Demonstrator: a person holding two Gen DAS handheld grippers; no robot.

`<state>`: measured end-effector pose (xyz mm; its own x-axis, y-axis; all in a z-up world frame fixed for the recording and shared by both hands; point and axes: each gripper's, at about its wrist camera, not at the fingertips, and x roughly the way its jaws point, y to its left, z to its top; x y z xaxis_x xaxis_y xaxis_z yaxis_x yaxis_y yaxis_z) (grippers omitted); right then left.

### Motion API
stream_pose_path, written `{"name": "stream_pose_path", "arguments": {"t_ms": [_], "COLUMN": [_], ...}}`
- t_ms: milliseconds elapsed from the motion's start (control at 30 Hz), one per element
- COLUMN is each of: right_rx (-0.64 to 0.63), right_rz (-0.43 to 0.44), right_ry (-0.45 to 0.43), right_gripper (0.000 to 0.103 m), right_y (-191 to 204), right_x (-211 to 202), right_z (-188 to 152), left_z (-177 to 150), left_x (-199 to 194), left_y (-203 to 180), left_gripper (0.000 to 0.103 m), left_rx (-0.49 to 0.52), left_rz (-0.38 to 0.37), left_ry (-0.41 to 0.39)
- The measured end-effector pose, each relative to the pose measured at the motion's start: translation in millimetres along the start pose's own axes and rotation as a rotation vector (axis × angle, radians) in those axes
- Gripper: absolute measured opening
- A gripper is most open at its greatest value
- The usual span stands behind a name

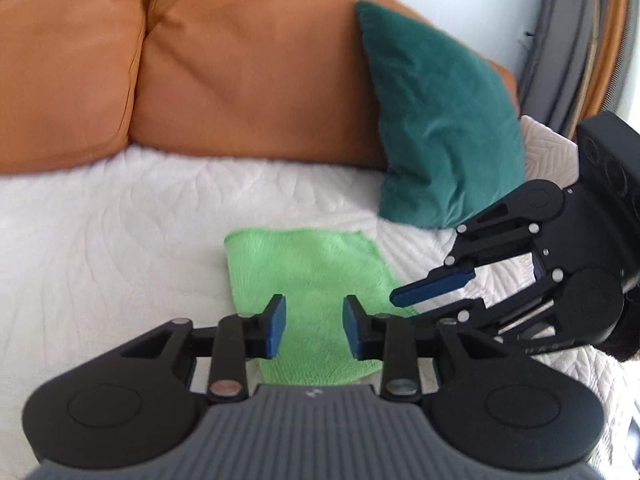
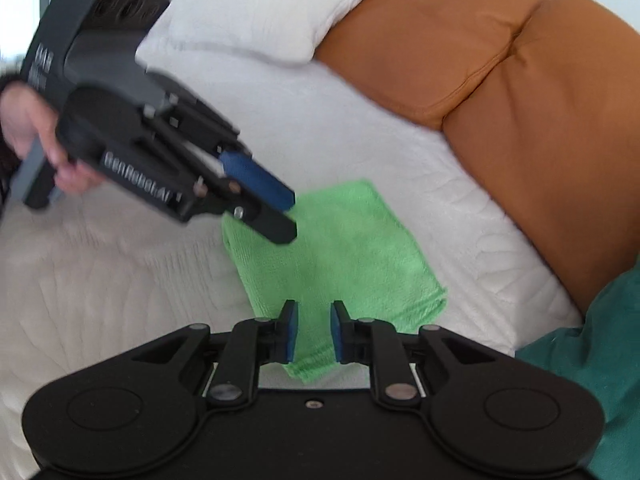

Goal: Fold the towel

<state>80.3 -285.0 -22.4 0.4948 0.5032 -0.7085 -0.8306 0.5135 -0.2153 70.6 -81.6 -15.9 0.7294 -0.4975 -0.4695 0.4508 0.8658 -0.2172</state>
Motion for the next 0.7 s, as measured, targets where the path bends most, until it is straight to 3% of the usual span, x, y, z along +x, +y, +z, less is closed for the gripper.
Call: {"name": "stream_pose_path", "arguments": {"t_ms": [100,200,300,400,500,600,700], "right_rx": [-0.035,-0.057,-0.027,0.050,0.118,0.150,0.212], "right_rz": [-0.013,-0.027,-0.044,-0.122,-0.221,-0.229,-0.277], "right_ry": [0.039,0.064,-0.003,-0.063,-0.032,0.033,-0.024], "right_gripper": [0.019,0.019,0.019,0.021,0.022,0.023,0.023], "right_y": [7.1,11.4,6.9,-7.7,-25.4,-34.0,-31.6], "right_x": [8.5,16.4,9.1,9.1,30.0,52.3,35.7], "right_z": [-5.6,-9.3,1.3,21.4,32.6,24.7,26.3], "left_z": [-10.1,-16.7,-5.1,5.7,3.9,-7.2,-0.6], "left_x": [3.7,10.3,-2.8,-3.4,12.8,34.4,19.1], "left_y": [-7.3,-1.6,-2.1,-3.5,-2.6,5.8,15.9], "left_gripper": [0.045,0.045,0.045,0.054,0.054,0.054,0.054], "left_rx": [0.084,0.050,0.083,0.105,0.109,0.085,0.008], "left_rz": [0.033,0.033,0.040,0.065,0.085,0.083,0.055], "left_ry": [0.031,0.063,-0.028,-0.078,-0.037,0.056,0.047]}}
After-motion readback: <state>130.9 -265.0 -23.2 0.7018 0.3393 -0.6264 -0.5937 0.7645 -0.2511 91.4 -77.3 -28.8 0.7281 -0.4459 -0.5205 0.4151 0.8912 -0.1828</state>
